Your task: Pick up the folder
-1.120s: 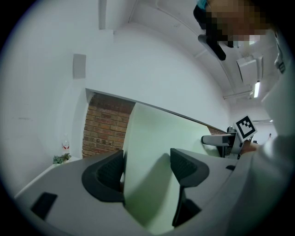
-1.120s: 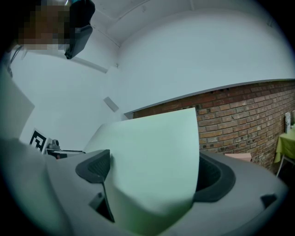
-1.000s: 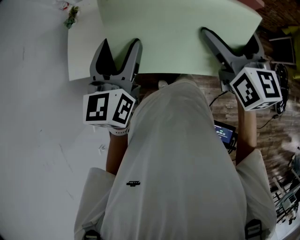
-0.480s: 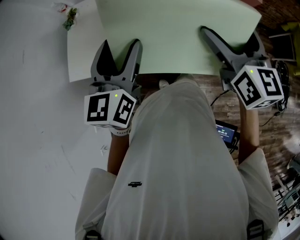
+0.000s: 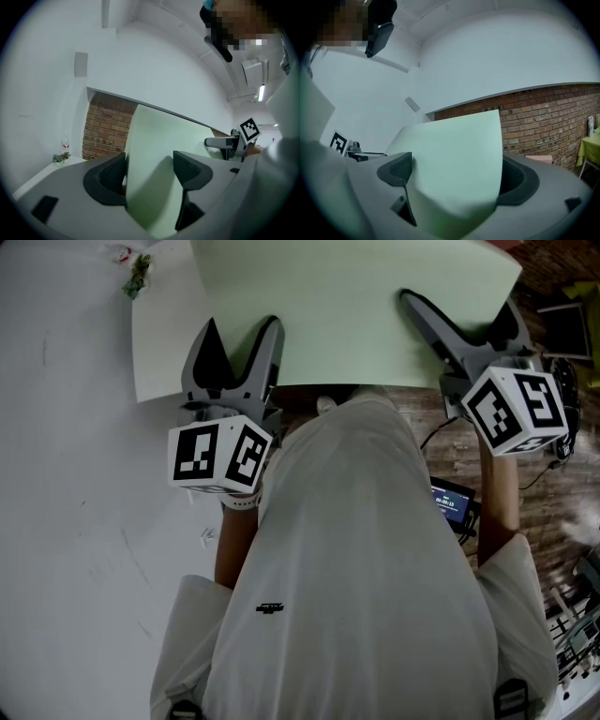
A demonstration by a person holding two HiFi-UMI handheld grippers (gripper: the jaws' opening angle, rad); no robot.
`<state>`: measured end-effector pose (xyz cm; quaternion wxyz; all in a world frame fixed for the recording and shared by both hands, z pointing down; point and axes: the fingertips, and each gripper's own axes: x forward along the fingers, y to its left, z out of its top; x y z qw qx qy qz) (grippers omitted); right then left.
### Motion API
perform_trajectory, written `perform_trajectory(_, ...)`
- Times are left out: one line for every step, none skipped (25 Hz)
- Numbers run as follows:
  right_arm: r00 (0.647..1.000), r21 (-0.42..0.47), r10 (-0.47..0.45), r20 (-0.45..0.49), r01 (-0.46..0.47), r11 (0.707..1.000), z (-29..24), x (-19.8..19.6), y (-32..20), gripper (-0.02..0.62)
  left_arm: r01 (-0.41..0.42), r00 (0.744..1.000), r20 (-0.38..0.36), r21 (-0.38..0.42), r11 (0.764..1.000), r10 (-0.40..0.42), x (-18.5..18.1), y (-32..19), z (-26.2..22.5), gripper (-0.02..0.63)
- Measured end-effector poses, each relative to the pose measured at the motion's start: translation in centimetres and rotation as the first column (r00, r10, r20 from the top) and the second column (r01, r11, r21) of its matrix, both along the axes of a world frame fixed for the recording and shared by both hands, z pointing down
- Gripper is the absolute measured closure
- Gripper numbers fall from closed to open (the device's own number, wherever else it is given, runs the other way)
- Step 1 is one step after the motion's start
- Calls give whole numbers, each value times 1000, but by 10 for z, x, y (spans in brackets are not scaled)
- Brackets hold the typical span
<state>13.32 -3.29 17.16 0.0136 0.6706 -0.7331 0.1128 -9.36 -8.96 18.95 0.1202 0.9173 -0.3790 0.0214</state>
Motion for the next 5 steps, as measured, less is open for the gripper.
perform_trajectory(1000,0,-1,2,1,1000,0,0,0,44,0,1000,0,0,1000,0,0,0,0,278)
perform_trajectory(1000,0,-2,3,2,1000,0,0,-1,44,0,1000,3,0,1000,0,0,-1,0,278)
perform_trajectory(1000,-1,-2,4,2,1000,0,0,-2,44,1,1000,5,-1,1000,-1,0,-1,0,279)
perform_trajectory(1000,-2,-2,4,2,1000,0,1,-3,44,1,1000,8,-2,1000,-1,0,-2,0,279)
perform_trajectory(1000,-3,-1,4,1,1000,0,1,-3,44,2,1000,10,-4,1000,-2,0,-2,0,279)
